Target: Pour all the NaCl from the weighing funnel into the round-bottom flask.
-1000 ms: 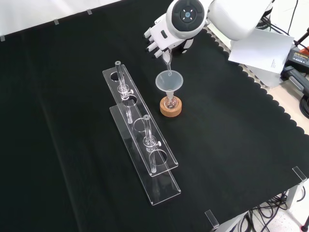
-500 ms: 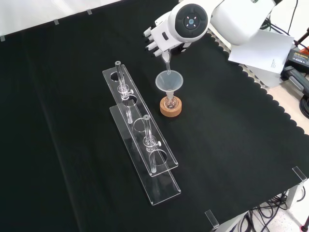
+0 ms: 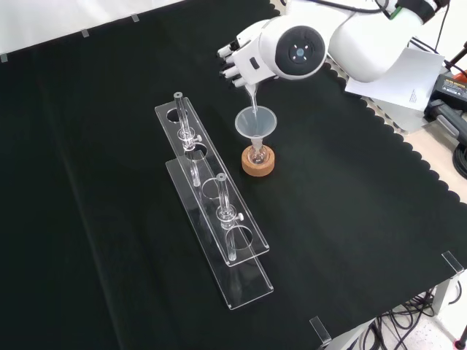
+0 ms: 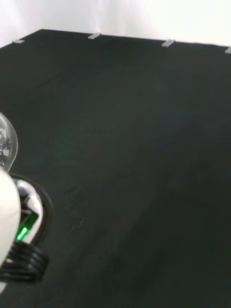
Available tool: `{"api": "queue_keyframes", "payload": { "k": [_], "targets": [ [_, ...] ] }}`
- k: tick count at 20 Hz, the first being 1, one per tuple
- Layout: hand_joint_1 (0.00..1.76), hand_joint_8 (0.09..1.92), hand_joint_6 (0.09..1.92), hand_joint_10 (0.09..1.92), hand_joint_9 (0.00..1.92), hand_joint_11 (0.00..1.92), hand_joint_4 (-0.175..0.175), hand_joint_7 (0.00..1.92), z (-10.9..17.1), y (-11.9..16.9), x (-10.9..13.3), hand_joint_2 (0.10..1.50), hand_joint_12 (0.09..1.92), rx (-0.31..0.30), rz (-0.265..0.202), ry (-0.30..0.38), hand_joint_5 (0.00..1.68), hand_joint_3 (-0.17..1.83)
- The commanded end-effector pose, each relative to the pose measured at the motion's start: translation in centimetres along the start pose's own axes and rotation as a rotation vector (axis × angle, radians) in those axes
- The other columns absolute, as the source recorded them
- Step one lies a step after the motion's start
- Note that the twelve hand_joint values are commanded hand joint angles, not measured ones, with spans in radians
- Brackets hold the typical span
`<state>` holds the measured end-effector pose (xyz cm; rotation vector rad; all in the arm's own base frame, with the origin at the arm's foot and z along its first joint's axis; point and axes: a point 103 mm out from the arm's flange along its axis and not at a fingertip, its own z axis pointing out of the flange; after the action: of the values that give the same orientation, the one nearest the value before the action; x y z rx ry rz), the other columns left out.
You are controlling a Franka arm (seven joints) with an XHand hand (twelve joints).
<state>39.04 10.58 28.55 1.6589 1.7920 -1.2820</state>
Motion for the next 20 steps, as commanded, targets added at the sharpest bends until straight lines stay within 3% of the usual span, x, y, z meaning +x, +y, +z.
{"api": "queue_keyframes", "payload": {
  "k": [1, 20],
  "targets": [
    [1.13, 0.6, 0.53, 0.18, 1.18, 0.99, 0.175, 0.79, -0.6, 0.01, -0.08, 0.64, 0.94, -0.008, -0.001, -0.046, 1.35, 0.64],
    [1.13, 0.6, 0.53, 0.18, 1.17, 0.97, 0.175, 0.79, -1.12, -0.23, 0.21, 0.64, 0.94, -0.017, 0.005, -0.154, 1.35, 0.64]
  ]
}}
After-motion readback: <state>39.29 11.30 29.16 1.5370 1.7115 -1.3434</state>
